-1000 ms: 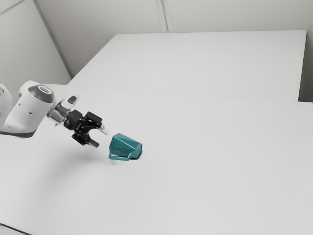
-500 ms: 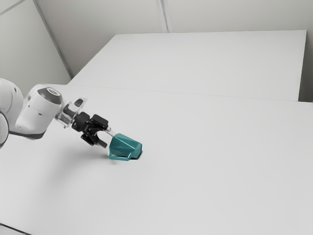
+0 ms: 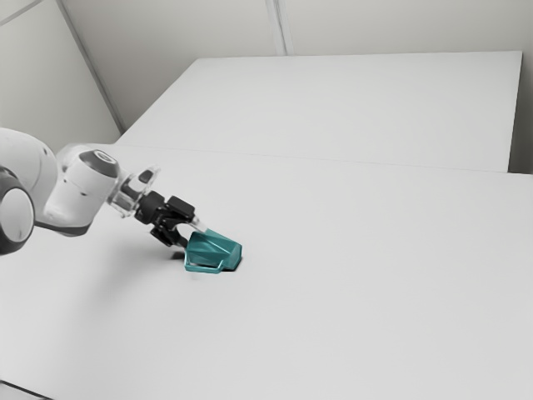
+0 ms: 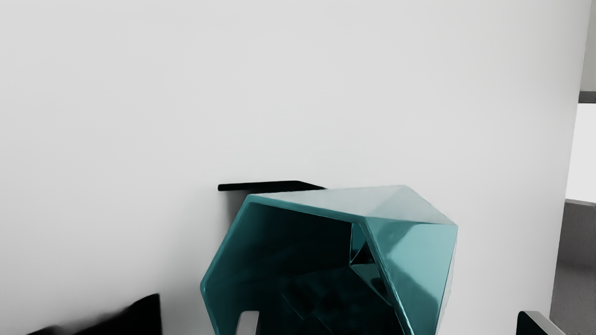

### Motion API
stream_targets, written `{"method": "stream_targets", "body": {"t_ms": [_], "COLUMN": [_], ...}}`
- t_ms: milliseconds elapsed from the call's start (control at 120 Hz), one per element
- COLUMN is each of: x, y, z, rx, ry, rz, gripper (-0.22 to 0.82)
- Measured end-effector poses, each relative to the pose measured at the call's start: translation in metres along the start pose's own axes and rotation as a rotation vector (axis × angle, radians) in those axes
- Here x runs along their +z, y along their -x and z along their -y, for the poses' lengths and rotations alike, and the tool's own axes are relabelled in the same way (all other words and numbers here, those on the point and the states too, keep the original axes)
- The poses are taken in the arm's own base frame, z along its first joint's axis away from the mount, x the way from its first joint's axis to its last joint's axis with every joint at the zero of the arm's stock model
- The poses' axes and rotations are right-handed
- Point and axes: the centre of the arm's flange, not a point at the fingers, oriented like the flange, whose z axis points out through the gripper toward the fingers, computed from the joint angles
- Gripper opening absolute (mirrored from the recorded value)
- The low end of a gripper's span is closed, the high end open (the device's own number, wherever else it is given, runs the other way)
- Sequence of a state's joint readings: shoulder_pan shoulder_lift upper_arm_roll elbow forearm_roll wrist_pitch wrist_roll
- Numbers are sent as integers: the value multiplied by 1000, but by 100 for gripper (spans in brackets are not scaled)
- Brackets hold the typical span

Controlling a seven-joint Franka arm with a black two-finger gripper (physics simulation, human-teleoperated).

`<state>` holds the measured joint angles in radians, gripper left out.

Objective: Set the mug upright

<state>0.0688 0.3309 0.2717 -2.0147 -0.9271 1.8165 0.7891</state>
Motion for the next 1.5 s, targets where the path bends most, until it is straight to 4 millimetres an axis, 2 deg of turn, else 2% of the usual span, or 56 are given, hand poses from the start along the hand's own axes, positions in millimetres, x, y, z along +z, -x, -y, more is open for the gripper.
{"method": "stream_targets", "body": {"t_ms": [250,642,775,975,1358,1500], "x": [11,14,13,9,5,-1], "y": [-3,-5,-6,-10,-15,-13], "z": [0,-5,-10,-22,-63,-72], "rx": [-2,9,18,40,96,106], "ry": [41,67,71,77,79,40], "rz": [-15,-31,-34,-45,-45,-34], "gripper": [55,11,0,-10,-14,-15]}}
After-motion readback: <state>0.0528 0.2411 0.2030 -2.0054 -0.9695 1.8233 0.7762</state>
